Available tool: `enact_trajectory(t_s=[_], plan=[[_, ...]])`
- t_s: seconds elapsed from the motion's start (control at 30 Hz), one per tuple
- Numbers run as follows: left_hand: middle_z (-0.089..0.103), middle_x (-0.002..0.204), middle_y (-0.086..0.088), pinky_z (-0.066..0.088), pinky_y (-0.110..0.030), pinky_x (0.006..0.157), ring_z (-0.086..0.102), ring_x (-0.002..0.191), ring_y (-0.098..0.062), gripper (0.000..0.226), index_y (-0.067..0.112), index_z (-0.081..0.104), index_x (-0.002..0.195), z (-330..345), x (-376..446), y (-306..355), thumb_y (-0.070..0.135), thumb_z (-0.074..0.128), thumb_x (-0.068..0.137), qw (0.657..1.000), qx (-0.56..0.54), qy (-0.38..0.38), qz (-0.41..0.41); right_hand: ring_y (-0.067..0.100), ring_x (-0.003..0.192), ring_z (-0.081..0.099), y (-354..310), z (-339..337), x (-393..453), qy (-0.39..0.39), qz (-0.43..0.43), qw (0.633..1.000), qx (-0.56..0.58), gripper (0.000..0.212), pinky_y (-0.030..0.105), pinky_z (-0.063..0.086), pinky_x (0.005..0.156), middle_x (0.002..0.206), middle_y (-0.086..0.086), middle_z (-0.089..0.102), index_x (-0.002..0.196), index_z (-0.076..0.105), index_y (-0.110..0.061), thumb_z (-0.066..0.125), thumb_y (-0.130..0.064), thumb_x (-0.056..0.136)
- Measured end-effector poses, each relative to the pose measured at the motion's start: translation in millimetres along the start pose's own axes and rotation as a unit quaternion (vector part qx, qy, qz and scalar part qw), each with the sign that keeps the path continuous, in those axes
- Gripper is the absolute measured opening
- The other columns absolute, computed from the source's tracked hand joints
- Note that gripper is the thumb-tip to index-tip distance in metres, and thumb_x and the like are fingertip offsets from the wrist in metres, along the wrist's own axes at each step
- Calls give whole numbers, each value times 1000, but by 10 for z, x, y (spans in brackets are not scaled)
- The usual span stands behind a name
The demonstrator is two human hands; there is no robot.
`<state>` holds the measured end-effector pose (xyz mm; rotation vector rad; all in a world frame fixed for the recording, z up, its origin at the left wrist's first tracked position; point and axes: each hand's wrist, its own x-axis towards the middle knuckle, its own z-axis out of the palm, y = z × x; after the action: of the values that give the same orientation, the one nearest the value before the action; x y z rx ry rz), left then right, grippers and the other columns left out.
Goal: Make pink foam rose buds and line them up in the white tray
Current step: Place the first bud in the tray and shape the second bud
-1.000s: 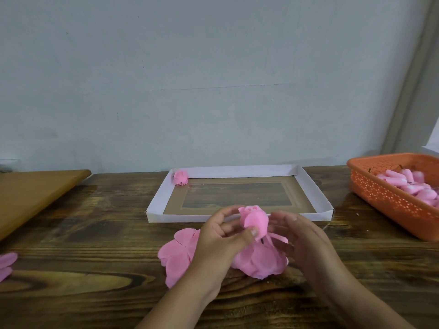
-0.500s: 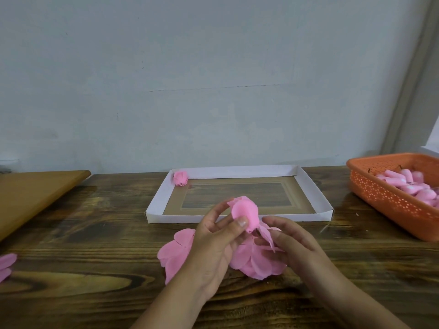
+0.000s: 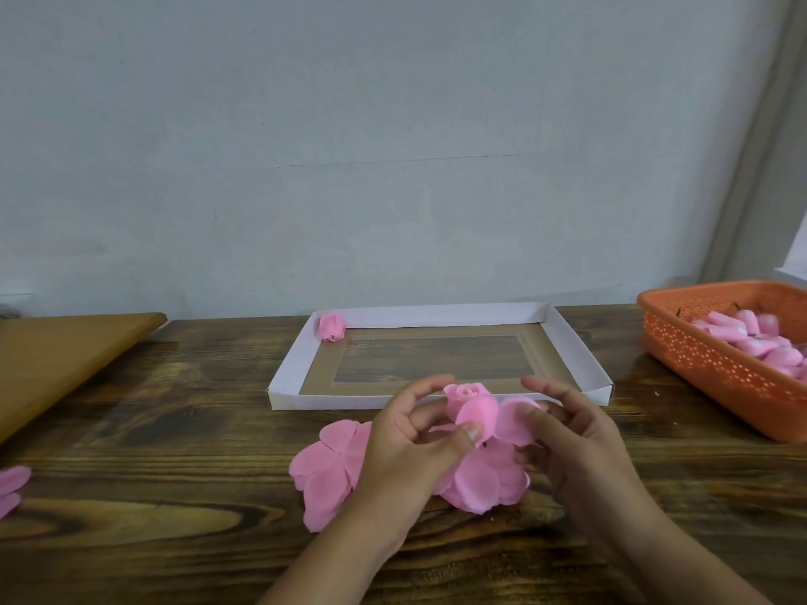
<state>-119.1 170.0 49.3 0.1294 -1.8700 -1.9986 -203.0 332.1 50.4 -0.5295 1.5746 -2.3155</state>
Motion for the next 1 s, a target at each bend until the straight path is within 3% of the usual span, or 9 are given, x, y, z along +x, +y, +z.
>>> enact_trajectory(t_s=[0.1,0.33,0.5,0.6,0.73,1.0], plan=[[79,108,5,58,-24,76,75,95,-14,53,35,63,118,13,-15,-37,15,89,75,999,33,4,16,20,65,70,14,-1,11,0,-10,1000,19,45,27,57,56,81,14,69,107,72,-20,79,-26,63],[78,108,12,59,-31,84,73,102,-9,47,51,65,111,46,-46,-70,36,85,71,995,87,19,44,23,69,70,4,12,-17,-25,-15,999,42,46,30,59,61,84,16,72,116,65,-10,73,-17,71],[78,108,12,59,-32,85,72,103,-8,50,57,64,107,68,-48,-61,46,84,63,994,92,26,51,25,74,73,6,12,-54,-46,-12,999,20,36,29,60,64,88,16,73,112,66,-8,57,16,87],[78,108,12,59,-33,85,72,102,-9,49,56,64,107,69,-47,-63,46,85,63,994,90,29,55,23,73,72,4,27,-59,-38,-20,999,-8,29,28,59,61,84,11,73,105,70,-9,69,6,81],[79,107,11,60,-26,81,73,101,-9,47,56,66,106,82,-58,-48,45,85,65,994,86,25,63,16,70,69,0,40,-62,-33,-42,997,-55,37,23,56,59,84,8,73,102,71,-5,78,-13,66],[78,110,10,61,-30,82,74,102,-13,47,53,66,107,73,-52,-44,44,86,65,995,76,28,62,29,95,74,9,73,-65,-67,4,996,-62,30,30,60,70,106,11,77,103,76,-22,75,-32,76]])
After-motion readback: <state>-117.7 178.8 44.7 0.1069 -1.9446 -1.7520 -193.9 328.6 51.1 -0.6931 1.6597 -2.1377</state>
